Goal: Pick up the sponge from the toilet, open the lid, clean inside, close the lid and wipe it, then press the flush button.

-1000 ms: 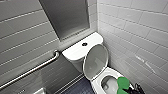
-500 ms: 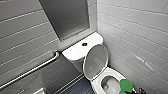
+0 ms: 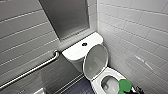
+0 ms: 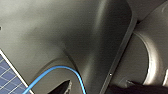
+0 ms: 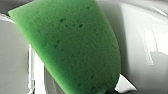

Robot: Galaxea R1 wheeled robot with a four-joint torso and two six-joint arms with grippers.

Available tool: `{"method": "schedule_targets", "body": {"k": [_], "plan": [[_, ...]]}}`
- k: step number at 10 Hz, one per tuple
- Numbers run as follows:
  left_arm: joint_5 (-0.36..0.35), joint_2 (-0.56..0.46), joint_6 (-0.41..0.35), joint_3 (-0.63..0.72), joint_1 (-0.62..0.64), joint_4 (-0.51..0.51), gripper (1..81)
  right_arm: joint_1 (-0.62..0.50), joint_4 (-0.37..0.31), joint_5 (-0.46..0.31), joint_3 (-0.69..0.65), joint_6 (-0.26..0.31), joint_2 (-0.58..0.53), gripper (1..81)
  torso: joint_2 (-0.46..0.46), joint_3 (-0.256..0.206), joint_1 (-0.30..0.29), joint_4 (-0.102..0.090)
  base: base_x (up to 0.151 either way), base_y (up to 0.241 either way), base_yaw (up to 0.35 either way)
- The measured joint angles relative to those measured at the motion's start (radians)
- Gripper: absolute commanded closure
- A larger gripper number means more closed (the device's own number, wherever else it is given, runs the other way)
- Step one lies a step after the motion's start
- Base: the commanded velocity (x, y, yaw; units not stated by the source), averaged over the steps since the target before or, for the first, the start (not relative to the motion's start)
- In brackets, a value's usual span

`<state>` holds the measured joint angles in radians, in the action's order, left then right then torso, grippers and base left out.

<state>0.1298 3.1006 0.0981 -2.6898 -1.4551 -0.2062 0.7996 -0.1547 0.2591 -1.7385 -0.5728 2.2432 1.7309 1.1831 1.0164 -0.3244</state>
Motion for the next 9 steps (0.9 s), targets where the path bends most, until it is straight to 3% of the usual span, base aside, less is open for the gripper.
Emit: {"method": "schedule_targets", "body": {"k": [5,9], "plan": [[-0.003,0.0,0.0,0.0,0.0,0.0,1.0,-0.159,0.053,-0.366,-0.184,0.003,0.221,81.1,0.0,0.0,0.0,0.0,0.0,0.0,0.0],[-0.023,0.001,0.0,-0.001,0.0,0.0,1.0,-0.27,0.086,-0.602,-0.228,0.002,0.244,81.1,0.0,0.0,0.0,0.0,0.0,0.0,0.0]]}}
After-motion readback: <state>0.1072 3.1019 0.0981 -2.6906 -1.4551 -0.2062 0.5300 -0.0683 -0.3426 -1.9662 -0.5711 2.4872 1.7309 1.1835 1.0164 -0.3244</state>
